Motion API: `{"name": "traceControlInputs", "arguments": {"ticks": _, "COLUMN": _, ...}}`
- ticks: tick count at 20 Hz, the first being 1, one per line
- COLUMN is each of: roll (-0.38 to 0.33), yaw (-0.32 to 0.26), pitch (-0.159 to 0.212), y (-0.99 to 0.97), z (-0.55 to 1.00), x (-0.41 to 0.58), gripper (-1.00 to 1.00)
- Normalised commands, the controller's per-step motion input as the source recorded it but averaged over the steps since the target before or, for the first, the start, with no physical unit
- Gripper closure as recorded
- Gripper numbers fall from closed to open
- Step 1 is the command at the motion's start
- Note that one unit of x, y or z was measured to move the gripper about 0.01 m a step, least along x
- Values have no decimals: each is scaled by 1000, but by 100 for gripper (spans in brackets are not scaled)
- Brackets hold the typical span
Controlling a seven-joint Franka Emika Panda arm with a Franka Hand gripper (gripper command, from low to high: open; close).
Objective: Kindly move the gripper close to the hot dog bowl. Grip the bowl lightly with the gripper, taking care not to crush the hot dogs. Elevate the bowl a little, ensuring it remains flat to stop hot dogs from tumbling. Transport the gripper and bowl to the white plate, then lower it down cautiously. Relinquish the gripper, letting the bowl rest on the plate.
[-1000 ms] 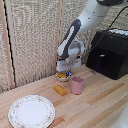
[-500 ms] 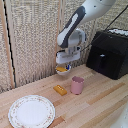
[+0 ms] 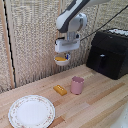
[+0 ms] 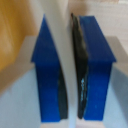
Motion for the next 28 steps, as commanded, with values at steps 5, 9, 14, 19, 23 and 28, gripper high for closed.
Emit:
{"name": "traceControlInputs", "arguments": {"ticks": 5, "roll": 36, "yaw": 23, "pitch": 3, "y": 800, "z": 401, "x": -46, "gripper": 100}}
{"name": "traceControlInputs", "arguments": {"ticks": 9, "roll": 2, "yaw": 9, "pitch": 0, "y": 872, "z": 201, "x": -116, "gripper": 100}}
{"name": "traceControlInputs", "arguments": {"ticks": 14, "roll": 0, "yaw": 22, "pitch": 0, "y": 830, "z": 36, "x": -215, "gripper": 100}}
{"name": "traceControlInputs", "arguments": {"ticks": 19, "roll": 0, "yaw": 20, "pitch": 0, "y": 825, "z": -29, "x": -293, "gripper": 100}}
{"name": "traceControlInputs", "arguments": {"ticks": 23, "roll": 0, "yaw": 29, "pitch": 0, "y": 764, "z": -142, "x": -406, "gripper": 100}}
{"name": "traceControlInputs", "arguments": {"ticks": 28, "roll": 0, "yaw": 54, "pitch": -2, "y": 679, "z": -306, "x": -436, "gripper": 100}}
